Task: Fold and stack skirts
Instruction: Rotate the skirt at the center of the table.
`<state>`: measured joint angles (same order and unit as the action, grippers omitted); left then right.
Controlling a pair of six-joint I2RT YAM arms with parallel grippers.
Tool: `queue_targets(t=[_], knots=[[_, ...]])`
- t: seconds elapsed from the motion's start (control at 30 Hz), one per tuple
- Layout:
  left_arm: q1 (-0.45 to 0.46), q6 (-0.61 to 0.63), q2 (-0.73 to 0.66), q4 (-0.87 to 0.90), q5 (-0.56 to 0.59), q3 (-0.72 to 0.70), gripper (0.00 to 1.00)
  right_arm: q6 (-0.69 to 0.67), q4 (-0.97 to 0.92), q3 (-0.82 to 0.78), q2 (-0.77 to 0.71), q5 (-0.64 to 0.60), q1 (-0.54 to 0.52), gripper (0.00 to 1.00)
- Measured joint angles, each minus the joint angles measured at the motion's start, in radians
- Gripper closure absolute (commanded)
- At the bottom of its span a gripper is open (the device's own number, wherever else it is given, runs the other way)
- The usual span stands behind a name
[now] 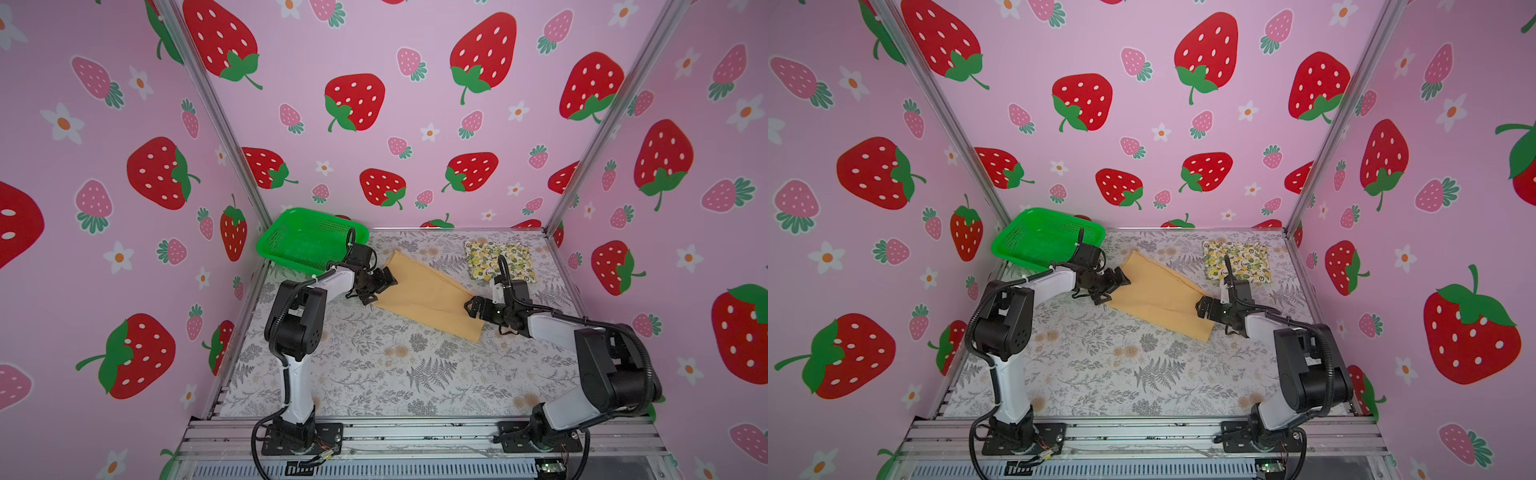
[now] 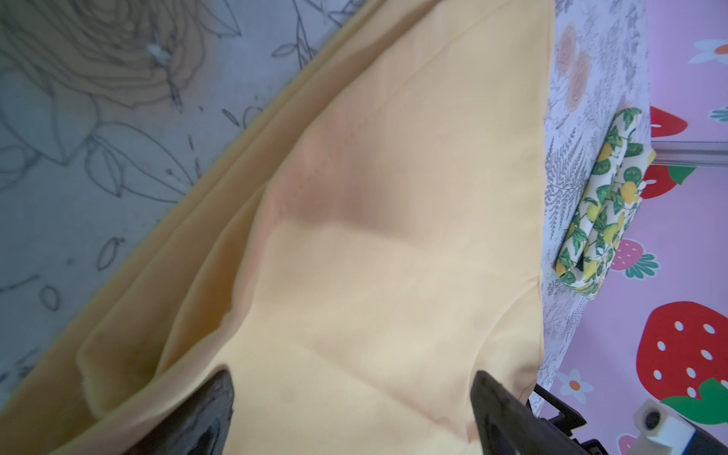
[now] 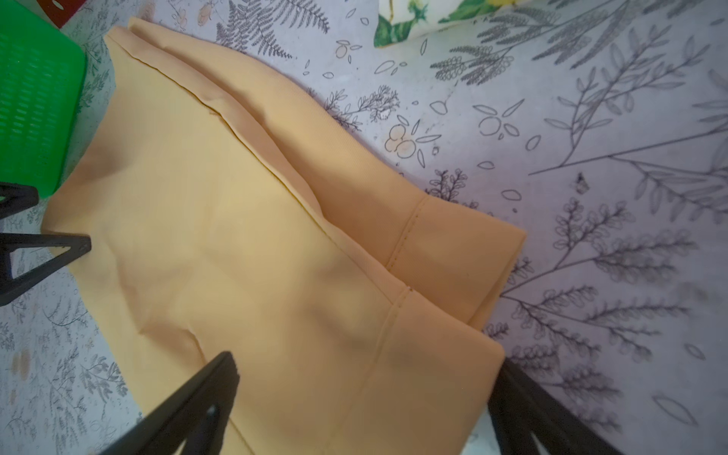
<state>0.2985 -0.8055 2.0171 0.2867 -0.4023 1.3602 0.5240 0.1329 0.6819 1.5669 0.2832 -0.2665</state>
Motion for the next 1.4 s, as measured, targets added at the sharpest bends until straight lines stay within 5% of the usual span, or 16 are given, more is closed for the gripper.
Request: queue_targets(t=[0.37, 0.73, 1.0, 1.4], knots=[[0.024, -0.010, -0.093, -0.078, 0.029, -0.146, 0.05, 0.001, 0.014, 0.133, 0.111, -0.006, 0.000, 0.00], [0.152, -0.067, -0.215, -0.196, 0.055, -0.337, 0.06, 0.003, 0.020, 0.187, 0.158, -0.011, 0.001, 0.00], [0.239, -0.124, -0.376, -0.203, 0.074, -0.505, 0.06, -0.030, -0.018, 0.116, 0.009, -0.097, 0.001, 0.00], [0.184, -0.129, -0.614, -0.112, 0.151, -0.553, 0.05, -0.048, -0.045, 0.010, -0.180, -0.110, -0.004, 0.00]])
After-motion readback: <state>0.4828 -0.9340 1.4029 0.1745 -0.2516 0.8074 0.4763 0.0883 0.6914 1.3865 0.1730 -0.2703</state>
